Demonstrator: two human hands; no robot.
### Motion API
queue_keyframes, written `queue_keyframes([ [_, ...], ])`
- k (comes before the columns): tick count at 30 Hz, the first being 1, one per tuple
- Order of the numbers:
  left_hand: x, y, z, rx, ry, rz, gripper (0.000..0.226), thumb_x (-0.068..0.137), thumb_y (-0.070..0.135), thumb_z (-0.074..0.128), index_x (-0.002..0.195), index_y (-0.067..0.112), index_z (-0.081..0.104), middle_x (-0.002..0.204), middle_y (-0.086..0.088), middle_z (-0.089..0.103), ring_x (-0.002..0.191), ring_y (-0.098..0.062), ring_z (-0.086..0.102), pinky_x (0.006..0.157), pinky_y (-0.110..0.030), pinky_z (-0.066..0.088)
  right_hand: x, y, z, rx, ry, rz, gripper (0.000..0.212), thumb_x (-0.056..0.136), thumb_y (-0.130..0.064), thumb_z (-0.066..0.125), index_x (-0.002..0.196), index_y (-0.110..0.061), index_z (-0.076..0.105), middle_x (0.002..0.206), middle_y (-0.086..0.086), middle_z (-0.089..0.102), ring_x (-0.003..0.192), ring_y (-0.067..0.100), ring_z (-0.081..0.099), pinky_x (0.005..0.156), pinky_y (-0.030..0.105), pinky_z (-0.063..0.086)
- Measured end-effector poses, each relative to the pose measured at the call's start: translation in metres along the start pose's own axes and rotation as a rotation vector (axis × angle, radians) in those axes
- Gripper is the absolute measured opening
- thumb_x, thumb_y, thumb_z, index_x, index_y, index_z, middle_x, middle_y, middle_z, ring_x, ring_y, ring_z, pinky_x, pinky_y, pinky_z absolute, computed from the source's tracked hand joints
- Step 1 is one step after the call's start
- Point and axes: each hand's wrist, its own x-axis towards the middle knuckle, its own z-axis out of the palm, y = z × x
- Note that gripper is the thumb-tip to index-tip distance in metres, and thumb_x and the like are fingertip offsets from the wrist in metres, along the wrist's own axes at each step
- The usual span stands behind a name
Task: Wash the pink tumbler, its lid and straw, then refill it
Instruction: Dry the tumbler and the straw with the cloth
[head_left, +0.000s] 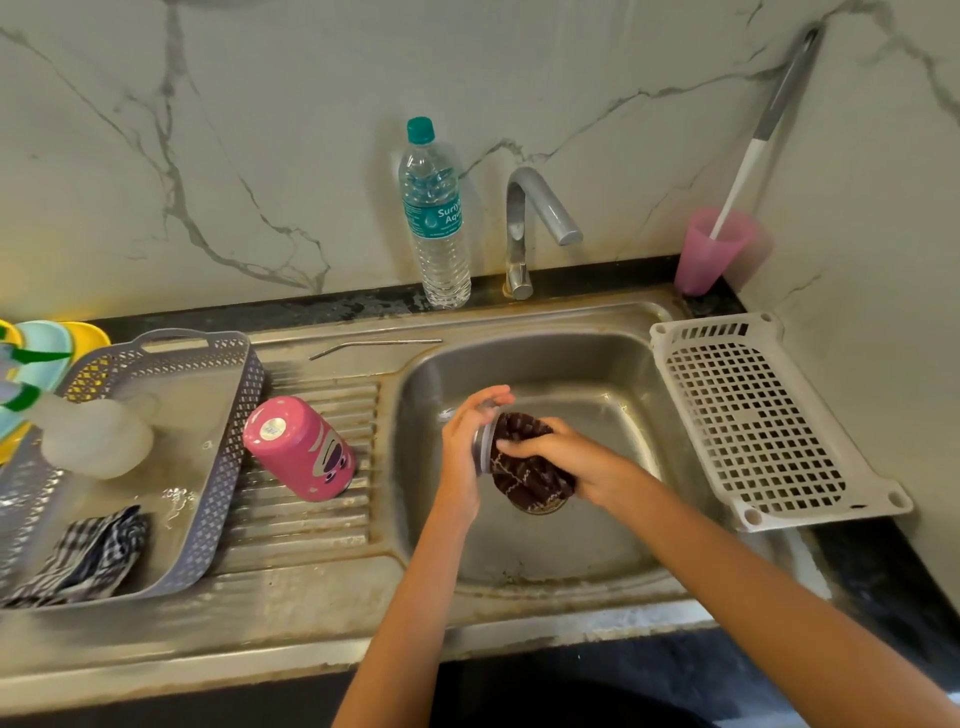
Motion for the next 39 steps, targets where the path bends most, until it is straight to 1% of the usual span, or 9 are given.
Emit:
queue_keyframes([
  [3,0.009,0.002,-0.007,0.033,-0.001,0.079,0.034,0.080,0.028,0.057,0.105,0.010,0.072,0.108,-0.006,0.071,0.111,-0.026,0.062,0.097,-0.043,0.048,0.006,0.005,0.006,0.338,0.000,0.078,0.030,0.089,-0.016,0.067,0.117,-0.008,0.062,0.099,0.014,0.071,0.086,0.026,0.070,0.073,0.038,0.056],
  [5,0.014,0.005,-0.011,0.088,0.020,0.120,0.031,0.086,0.024,0.058,0.109,0.006,0.070,0.109,-0.002,0.071,0.107,-0.015,0.064,0.092,-0.029,0.050,0.009,0.003,0.011,0.524,0.021,0.075,0.024,0.094,-0.017,0.060,0.115,-0.006,0.062,0.094,0.013,0.071,0.083,0.024,0.068,0.069,0.035,0.054],
  [8,0.030,0.009,-0.027,0.252,0.165,0.172,0.019,0.092,0.017,0.060,0.109,0.021,0.068,0.107,0.014,0.069,0.093,-0.002,0.064,0.080,-0.016,0.049,0.015,-0.006,0.009,0.737,0.146,0.058,0.016,0.096,-0.015,0.056,0.105,-0.004,0.062,0.092,0.013,0.069,0.080,0.023,0.064,0.070,0.033,0.052],
  [10,0.047,0.016,-0.042,0.476,0.330,0.170,0.024,0.086,0.030,0.065,0.109,0.036,0.062,0.116,0.009,0.061,0.101,-0.012,0.060,0.085,-0.028,0.053,0.019,-0.011,0.002,0.728,0.224,0.063,0.011,0.096,-0.014,0.057,0.102,-0.006,0.061,0.093,0.013,0.066,0.081,0.025,0.063,0.075,0.034,0.051],
  [15,0.093,0.034,-0.078,1.003,0.581,0.179,0.045,0.087,0.044,0.062,0.125,0.022,0.058,0.131,-0.007,0.051,0.121,-0.027,0.045,0.099,-0.048,0.042,0.030,-0.003,-0.002,0.605,0.251,0.164,0.027,0.092,-0.016,0.063,0.116,-0.005,0.060,0.091,0.014,0.070,0.077,0.026,0.066,0.062,0.036,0.054],
  [17,0.108,0.033,-0.090,1.077,0.631,0.128,0.047,0.086,0.045,0.059,0.127,0.020,0.057,0.134,-0.010,0.050,0.124,-0.031,0.041,0.101,-0.051,0.036,0.034,-0.001,0.000,0.611,0.266,0.190,0.031,0.091,-0.016,0.063,0.120,-0.004,0.059,0.087,0.014,0.070,0.073,0.025,0.067,0.056,0.033,0.053],
  [25,0.134,0.029,-0.121,1.317,0.740,-0.122,0.046,0.090,0.045,0.057,0.126,0.016,0.057,0.138,-0.018,0.045,0.128,-0.038,0.039,0.104,-0.056,0.032,0.045,-0.004,-0.007,0.674,0.281,0.174,0.032,0.090,-0.015,0.066,0.121,-0.008,0.060,0.097,0.013,0.069,0.081,0.027,0.067,0.065,0.037,0.051],
  [33,0.141,0.031,-0.127,1.438,0.807,-0.038,0.054,0.094,0.053,0.050,0.136,0.019,0.053,0.154,-0.011,0.035,0.146,-0.036,0.021,0.116,-0.059,0.009,0.056,-0.005,-0.010,0.678,0.305,0.169,0.030,0.092,-0.016,0.064,0.120,-0.008,0.058,0.099,0.013,0.067,0.084,0.027,0.065,0.067,0.037,0.050],
  [39,0.168,0.042,-0.128,1.546,0.746,-0.014,0.029,0.096,0.021,0.054,0.124,0.019,0.062,0.140,-0.011,0.049,0.134,-0.033,0.035,0.115,-0.053,0.021,0.060,-0.001,-0.009,0.667,0.324,0.205,0.031,0.089,-0.017,0.066,0.119,-0.008,0.060,0.097,0.014,0.069,0.080,0.027,0.066,0.064,0.037,0.050],
])
